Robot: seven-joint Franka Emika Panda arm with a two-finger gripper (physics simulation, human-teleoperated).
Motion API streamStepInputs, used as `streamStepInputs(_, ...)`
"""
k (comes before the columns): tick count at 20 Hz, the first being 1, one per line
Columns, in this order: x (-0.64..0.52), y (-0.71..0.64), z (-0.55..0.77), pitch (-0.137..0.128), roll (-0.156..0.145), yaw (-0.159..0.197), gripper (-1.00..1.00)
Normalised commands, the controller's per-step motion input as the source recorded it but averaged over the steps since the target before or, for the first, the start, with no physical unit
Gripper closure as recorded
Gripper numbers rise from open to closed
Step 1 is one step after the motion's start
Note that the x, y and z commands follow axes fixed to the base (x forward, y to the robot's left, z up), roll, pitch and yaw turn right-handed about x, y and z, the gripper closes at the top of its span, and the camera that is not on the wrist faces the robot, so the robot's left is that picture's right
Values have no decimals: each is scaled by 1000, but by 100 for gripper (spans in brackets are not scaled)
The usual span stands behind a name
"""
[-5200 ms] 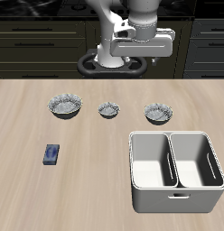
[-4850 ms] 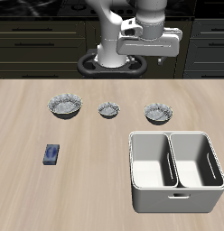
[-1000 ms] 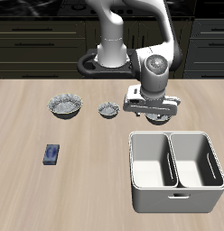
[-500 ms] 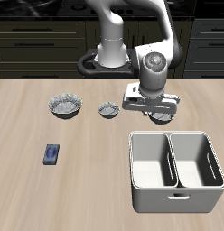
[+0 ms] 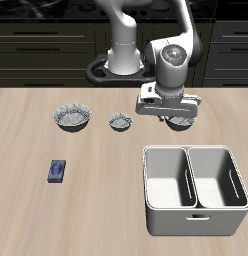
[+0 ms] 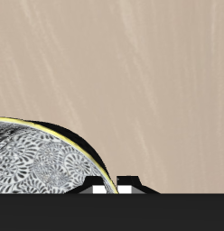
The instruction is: Stack the middle-sized bowl on the largest bowl
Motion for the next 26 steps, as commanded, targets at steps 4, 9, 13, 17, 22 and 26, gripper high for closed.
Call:
streamStepInputs(4,-73,-69,410,-71,2,24,100)
streamStepInputs(9,-57,-33,227,-45,18,20,100)
streamStepInputs(13,-5,-29,105,-8,23,-5,100)
streamStepInputs(17,-13,-198,240,-16,6,-3,100)
streamStepInputs(22,-45,-333,314,-62,-9,24,100)
streamStepInputs(26,-26,-317,147,17,49,-15,100)
